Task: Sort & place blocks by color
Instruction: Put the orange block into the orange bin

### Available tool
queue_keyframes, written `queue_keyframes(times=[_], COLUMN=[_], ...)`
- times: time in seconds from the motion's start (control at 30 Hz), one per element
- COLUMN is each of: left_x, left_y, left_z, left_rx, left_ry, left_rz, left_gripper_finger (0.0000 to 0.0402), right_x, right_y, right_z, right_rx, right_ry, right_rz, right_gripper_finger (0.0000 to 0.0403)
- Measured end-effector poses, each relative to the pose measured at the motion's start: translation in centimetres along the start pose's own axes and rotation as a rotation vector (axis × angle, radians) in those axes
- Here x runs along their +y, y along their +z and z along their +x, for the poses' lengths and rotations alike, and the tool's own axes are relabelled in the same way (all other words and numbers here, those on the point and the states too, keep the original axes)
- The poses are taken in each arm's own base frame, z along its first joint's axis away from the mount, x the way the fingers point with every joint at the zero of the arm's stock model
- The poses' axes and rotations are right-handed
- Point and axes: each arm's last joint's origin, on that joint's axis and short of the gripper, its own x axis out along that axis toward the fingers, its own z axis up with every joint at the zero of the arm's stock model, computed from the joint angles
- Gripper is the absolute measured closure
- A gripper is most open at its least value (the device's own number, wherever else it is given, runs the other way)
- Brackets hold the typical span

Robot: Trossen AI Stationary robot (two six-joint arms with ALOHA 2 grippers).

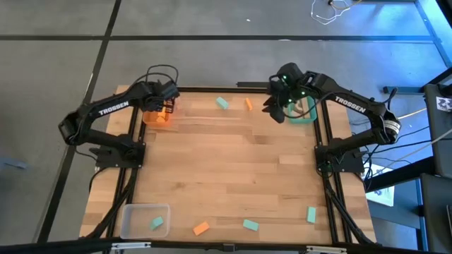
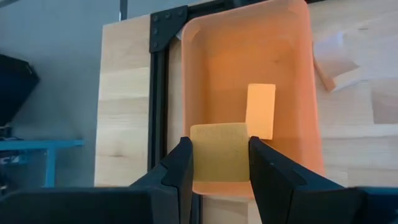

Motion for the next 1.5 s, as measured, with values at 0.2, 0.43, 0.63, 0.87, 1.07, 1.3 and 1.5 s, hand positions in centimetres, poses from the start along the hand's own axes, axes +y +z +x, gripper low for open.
queue_keyframes(times=[0.2,0.43,0.63,0.87,1.07,1.3,1.5], left_x=[-0.2,-0.5,-0.6,-0.7,-0.7,-0.2,0.0], left_y=[-1.6,-3.2,-4.1,-4.1,-3.8,-3.0,-2.3], left_z=[1.9,4.0,5.0,5.1,5.3,5.9,6.5], left_rx=[0.042,0.061,0.067,0.056,0.043,0.044,0.088], left_ry=[0.022,0.024,0.028,0.026,0.015,0.024,-0.044], left_rz=[-0.022,-0.034,-0.031,-0.035,0.002,-0.023,-0.097], left_gripper_finger=[0.0287,0.0268,0.0259,0.0267,0.0267,0.0255,0.0254], right_x=[0.3,0.3,0.3,0.3,0.3,0.3,0.3], right_y=[0.1,0.1,0.1,0.1,0.1,0.1,0.1], right_z=[0.0,0.0,0.0,0.0,0.0,0.0,0.0], right_rx=[-0.024,-0.024,-0.024,-0.024,-0.024,-0.025,-0.025], right_ry=[0.100,0.100,0.100,0.100,0.100,0.100,0.100], right_rz=[-0.012,-0.012,-0.012,-0.012,-0.012,-0.012,-0.012], right_gripper_finger=[0.0251,0.0251,0.0251,0.0251,0.0251,0.0251,0.0251])
